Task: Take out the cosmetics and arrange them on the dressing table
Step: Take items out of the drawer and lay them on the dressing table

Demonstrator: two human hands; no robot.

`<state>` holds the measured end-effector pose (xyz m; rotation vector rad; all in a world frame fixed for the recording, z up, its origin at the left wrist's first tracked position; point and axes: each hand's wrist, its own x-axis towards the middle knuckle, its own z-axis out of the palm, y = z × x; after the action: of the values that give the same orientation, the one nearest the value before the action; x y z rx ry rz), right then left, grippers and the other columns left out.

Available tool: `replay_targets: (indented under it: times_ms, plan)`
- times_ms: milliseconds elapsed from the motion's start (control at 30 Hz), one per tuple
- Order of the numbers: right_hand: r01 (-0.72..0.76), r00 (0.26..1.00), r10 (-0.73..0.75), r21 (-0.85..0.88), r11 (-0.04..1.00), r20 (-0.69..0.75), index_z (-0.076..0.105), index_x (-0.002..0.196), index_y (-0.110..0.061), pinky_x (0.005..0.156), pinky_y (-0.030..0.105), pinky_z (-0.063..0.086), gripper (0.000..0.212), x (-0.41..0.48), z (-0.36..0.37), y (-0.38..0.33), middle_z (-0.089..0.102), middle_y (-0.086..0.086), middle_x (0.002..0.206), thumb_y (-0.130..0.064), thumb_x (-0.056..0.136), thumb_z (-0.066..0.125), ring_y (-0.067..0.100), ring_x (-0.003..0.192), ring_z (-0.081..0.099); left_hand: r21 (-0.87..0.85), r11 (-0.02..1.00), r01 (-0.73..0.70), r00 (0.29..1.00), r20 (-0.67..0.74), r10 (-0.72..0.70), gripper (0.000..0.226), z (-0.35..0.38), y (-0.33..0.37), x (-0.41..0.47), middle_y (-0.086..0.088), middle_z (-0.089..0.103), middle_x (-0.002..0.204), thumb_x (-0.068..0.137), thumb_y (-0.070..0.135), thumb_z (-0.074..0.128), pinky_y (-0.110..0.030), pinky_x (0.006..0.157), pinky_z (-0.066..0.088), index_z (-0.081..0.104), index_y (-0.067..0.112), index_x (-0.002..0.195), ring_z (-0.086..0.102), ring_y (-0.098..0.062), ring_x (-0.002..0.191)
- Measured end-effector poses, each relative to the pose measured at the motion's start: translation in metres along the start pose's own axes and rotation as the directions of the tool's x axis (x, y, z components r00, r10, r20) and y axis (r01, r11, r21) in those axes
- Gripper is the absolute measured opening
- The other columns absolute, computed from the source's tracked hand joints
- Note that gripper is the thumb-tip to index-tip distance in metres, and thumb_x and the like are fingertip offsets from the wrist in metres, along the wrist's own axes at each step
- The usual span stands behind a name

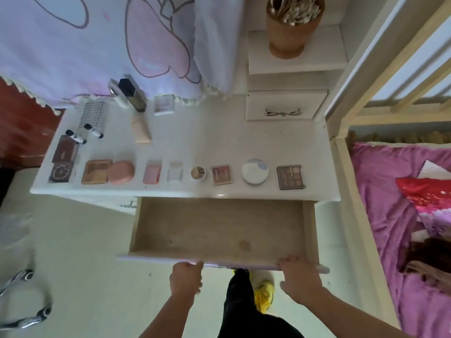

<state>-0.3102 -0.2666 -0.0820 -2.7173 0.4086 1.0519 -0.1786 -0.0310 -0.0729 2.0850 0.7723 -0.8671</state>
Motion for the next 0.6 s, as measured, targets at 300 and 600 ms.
replay_targets:
  times_ms: [300,600]
  plan:
    - [0.042,0.998,-0.050,-0.257,0.965,-0.025,0.060,0.110,-0.027,0.073,0.030,0.048,0.014,0.015,0.019,0.004,0.067,-0.007,0.104,-0.027,0.100,0.049,0.017,0.092,0.067,-0.441,0.860,0.258,0.964,0.173,-0.200,0.013,-0.016,-0.013,0.030,-0.026,0.061,0.086,0.087,0.001,0.060,-0.035,0.070,0.051,0.064,-0.008,0.078,0.056,-0.030,0.072]
    - [-0.040,0.995,0.022,-0.177,0.983,-0.101,0.063,0.108,-0.029,0.076,0.028,0.045,0.017,0.014,-0.015,0.008,0.068,-0.008,0.105,-0.026,0.099,0.049,0.013,0.096,0.064,-0.526,0.767,0.367,0.930,0.228,-0.288,0.023,-0.024,0.014,0.048,-0.029,0.066,0.066,0.090,-0.002,0.053,-0.033,0.047,0.058,0.054,-0.015,0.110,0.067,-0.033,0.050]
